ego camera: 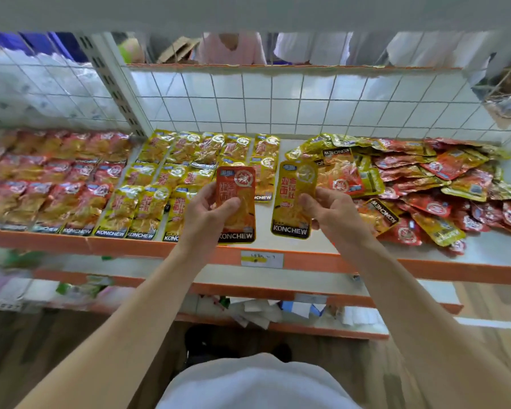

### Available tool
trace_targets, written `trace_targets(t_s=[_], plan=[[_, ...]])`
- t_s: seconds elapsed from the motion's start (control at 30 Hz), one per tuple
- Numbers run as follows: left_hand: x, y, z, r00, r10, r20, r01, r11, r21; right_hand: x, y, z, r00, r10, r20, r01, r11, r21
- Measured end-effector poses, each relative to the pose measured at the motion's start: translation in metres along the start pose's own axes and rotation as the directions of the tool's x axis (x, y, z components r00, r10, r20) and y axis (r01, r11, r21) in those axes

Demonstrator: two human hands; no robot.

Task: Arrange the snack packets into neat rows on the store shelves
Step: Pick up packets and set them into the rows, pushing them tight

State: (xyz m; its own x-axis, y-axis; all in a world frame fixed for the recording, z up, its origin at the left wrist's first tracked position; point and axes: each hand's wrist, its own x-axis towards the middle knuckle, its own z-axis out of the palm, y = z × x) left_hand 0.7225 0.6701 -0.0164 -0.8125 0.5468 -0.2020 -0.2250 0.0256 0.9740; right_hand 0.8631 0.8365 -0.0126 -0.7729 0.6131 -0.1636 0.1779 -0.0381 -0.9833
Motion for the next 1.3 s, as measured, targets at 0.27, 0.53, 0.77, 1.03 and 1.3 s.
trace_targets(t_s=[0.27,0.53,0.77,1.03,1.3], plan=[[0.002,-0.006,-0.036,0.984,0.061,-0.168,-0.031,0.984,0.173,0.024,0.013,0.038,0.999,-0.013,-0.038,0.006,0.984,-0.178],[0.011,-0.006,-0.046,0.984,0.065,-0.163,-0.023,0.968,0.248,0.036,0.021,0.060,0.999,0.037,-0.033,-0.048,0.879,-0.474],[0.012,-0.016,-0.042,0.991,0.065,-0.119,-0.030,0.961,0.274,0.025,0.026,0.067,0.986,-0.153,-0.070,0.060,0.708,-0.704],[0.006,-0.016,-0.036,0.986,0.065,-0.154,-0.022,0.964,0.265,0.024,0.038,0.074,0.986,-0.079,0.147,0.167,0.452,-0.876],[0.005,-0.022,-0.035,0.985,0.063,-0.160,-0.012,0.953,0.302,0.014,0.046,0.080,0.983,-0.124,0.138,0.179,0.446,-0.877]])
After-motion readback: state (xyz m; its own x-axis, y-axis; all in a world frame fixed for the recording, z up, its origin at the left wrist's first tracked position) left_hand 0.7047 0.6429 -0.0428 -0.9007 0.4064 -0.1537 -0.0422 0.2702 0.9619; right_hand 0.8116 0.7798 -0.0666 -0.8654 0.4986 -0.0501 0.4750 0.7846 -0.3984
